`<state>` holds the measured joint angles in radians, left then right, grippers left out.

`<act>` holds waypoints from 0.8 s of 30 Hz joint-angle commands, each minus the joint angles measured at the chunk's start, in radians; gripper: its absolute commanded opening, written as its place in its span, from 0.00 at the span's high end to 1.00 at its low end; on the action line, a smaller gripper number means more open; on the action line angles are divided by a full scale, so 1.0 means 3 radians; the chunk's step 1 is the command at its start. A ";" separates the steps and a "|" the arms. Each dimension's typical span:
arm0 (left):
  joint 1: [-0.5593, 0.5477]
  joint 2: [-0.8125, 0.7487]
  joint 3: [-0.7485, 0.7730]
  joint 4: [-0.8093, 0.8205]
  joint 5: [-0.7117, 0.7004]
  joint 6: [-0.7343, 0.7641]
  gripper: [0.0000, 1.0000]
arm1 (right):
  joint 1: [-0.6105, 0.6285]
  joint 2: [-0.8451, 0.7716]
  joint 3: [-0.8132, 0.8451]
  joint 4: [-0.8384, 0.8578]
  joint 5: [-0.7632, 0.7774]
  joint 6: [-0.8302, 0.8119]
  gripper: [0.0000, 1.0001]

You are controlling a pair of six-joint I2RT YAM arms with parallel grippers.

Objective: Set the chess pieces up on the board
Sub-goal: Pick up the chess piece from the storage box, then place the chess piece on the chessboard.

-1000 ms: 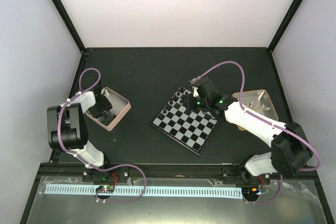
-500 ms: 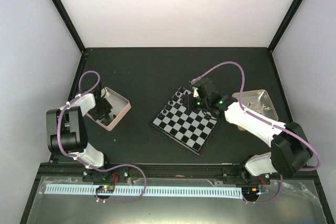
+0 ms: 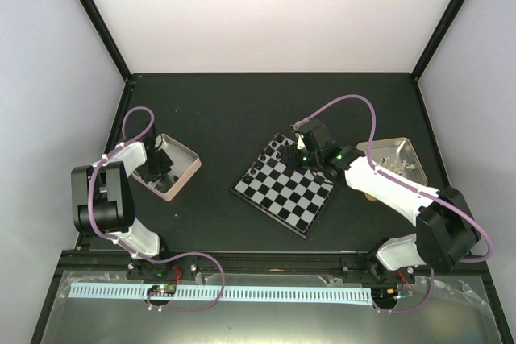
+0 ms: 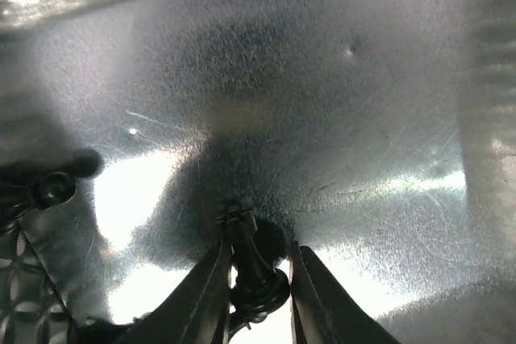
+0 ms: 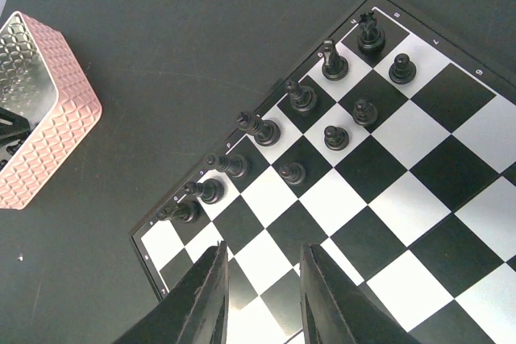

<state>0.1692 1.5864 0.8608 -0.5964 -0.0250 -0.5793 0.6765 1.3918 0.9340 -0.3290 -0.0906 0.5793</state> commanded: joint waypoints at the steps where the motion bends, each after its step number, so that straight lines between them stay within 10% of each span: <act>1: -0.0001 0.0055 0.0035 0.0026 0.0028 0.0036 0.82 | -0.0006 -0.0087 -0.0036 0.0057 -0.0020 0.0012 0.75; 12: -0.0371 -0.0573 0.0189 0.0048 0.0549 0.0295 0.88 | -0.0015 -0.0220 0.0027 0.0134 -0.0333 0.0043 0.73; 24: -0.1202 -0.1430 0.0347 0.0796 0.2152 0.0893 0.86 | -0.0019 -0.0417 0.0256 0.0404 -0.1338 0.0056 0.62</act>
<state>-0.1287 1.2133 0.9329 -0.4870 0.3950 -0.4015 0.6762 1.3033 0.9581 -0.2737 -0.3420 0.5865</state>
